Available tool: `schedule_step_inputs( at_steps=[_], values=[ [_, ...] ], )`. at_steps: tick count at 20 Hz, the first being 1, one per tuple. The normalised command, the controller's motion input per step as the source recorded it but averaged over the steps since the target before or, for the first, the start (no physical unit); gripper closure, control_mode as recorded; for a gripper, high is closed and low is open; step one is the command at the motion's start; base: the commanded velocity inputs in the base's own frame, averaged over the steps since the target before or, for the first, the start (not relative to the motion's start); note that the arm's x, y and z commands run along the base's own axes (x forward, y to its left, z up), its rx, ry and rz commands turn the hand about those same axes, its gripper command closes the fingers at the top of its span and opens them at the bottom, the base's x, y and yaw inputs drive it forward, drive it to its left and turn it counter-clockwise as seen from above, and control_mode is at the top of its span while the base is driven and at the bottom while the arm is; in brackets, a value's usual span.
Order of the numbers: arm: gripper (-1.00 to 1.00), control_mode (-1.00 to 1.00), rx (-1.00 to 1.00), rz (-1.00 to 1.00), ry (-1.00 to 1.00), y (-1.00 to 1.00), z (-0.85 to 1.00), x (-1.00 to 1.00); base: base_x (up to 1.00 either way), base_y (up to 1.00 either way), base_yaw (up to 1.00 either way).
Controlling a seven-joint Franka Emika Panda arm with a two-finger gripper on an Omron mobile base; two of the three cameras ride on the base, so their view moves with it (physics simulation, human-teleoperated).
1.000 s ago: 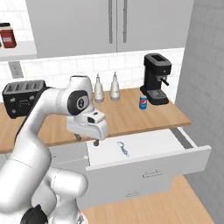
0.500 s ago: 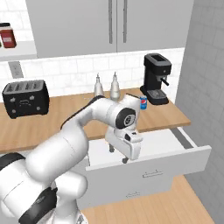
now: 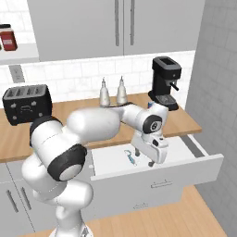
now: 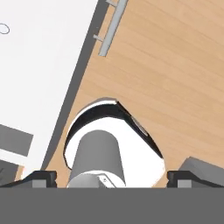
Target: Pick the peeler from the drawer and place it on the counter.
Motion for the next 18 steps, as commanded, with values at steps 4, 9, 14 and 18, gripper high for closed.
schedule_step_inputs(
  at_steps=[4,9,14,18],
  values=[
    [-1.0,-1.0,-0.02,0.0,0.0,-0.84,-0.51,0.07,0.0,0.0,0.0],
    [-1.0,-1.0,0.0,-0.01,-0.02,0.0,-0.2,0.13,0.0,0.0,0.0],
    [-1.0,-1.0,0.0,-0.04,-0.18,0.12,-0.64,0.17,0.0,0.0,0.0],
    [-1.0,-1.0,0.0,-0.02,-0.11,0.13,-0.24,0.31,0.0,0.0,0.0]
  ],
)
